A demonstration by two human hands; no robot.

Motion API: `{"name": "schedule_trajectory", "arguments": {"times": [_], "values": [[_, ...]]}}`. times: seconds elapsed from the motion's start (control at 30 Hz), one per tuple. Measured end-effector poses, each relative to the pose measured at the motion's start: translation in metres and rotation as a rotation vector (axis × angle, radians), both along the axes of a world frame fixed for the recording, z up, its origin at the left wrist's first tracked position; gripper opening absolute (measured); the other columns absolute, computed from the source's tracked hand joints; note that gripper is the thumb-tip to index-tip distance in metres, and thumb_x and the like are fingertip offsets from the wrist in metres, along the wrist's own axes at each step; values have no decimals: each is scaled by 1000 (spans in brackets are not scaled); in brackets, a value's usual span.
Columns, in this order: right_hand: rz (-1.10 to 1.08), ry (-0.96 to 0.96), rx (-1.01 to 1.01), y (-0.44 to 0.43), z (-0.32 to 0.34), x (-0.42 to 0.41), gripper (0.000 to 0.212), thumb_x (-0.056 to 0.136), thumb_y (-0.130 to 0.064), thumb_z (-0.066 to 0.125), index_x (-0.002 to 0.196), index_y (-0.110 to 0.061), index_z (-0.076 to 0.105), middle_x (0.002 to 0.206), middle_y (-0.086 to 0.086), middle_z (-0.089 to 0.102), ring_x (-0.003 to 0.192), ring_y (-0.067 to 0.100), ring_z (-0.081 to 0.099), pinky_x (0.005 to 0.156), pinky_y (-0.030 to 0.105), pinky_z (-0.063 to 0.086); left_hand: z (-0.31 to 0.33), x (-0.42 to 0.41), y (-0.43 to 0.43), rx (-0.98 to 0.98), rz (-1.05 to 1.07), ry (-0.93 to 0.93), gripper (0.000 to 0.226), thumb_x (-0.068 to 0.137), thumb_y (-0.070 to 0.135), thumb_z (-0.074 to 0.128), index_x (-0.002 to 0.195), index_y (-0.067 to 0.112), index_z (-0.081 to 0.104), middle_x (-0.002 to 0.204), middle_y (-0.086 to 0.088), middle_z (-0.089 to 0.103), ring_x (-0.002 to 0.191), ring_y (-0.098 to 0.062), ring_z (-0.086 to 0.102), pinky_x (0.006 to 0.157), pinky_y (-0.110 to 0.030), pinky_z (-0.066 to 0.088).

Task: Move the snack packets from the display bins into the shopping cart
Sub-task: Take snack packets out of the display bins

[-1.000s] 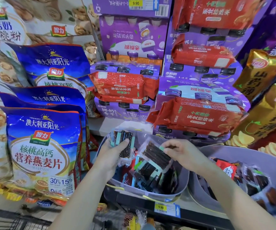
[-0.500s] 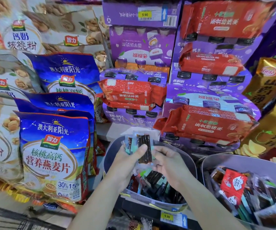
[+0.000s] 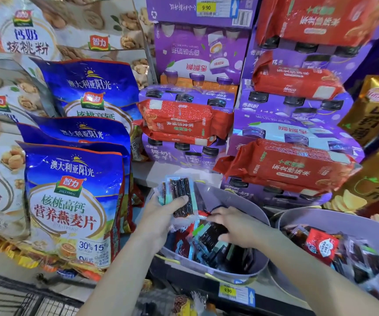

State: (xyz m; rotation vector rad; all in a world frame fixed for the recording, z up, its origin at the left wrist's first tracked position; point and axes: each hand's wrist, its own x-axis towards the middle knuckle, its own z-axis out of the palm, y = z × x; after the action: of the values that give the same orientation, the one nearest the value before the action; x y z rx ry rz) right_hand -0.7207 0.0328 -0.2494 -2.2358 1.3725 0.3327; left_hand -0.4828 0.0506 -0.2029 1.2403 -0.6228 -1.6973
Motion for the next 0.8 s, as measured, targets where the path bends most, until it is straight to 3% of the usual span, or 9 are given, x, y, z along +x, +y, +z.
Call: {"name": "schedule_trajectory", "arguments": {"times": [0.07,0.17,0.23,0.3,0.37,0.47,0.53,0.67,0.8], "values": [[56,92,-34,-1,-7,7,69,96,-33,68,158,-33,37,154,-3,38,134,27,38,112,41,39,0,0,0,13,-5,1,46,92,7,80,106,42,53,78,18,79,87,-42,79,89,-40,62],[79,209,-118,-1,-5,11,51,92,-31,72,140,-24,54,135,4,47,126,30,42,100,45,43,-1,2,-1,15,-6,-7,49,91,9,81,109,46,53,80,19,79,84,-44,79,92,-40,55],[99,217,-139,0,1,8,37,92,-33,72,125,-21,62,127,4,50,120,29,43,96,44,44,2,2,0,8,2,-12,55,91,10,82,127,41,55,94,14,81,85,-44,79,108,-50,50],[95,192,-144,2,8,3,27,93,-34,71,115,-21,65,121,2,52,116,26,43,92,42,43,5,2,2,14,7,-13,80,89,12,84,153,33,41,110,11,77,85,-43,79,122,-58,36],[75,142,-163,5,14,-3,20,96,-36,68,109,-21,65,118,-2,52,114,23,41,91,41,43,3,2,1,-4,17,-28,78,88,12,85,151,32,44,106,12,79,95,-44,78,123,-57,34],[-19,6,-181,11,24,-12,18,97,-40,67,105,-24,65,104,-10,56,108,16,43,92,39,43,1,2,-1,12,42,-26,60,88,9,84,136,27,53,113,2,79,102,-45,77,111,-52,50],[-159,-169,-187,17,31,-16,11,95,-41,69,96,-32,64,83,-15,57,93,9,48,83,35,45,-3,1,-2,12,57,-20,45,89,4,81,124,24,60,116,-7,80,92,-44,79,85,-45,64],[-504,-537,-60,28,42,-21,12,94,-32,74,86,-29,67,76,-9,69,65,7,59,64,31,45,-5,3,-5,3,141,-3,46,91,1,79,128,21,61,123,-16,76,82,-40,80,71,-45,65],[-769,-1036,139,36,51,-16,8,97,-16,72,91,-19,75,78,1,76,58,5,64,55,17,48,-3,6,-3,-28,124,1,52,90,8,83,126,36,57,115,5,77,83,-43,80,61,-32,63]]}}
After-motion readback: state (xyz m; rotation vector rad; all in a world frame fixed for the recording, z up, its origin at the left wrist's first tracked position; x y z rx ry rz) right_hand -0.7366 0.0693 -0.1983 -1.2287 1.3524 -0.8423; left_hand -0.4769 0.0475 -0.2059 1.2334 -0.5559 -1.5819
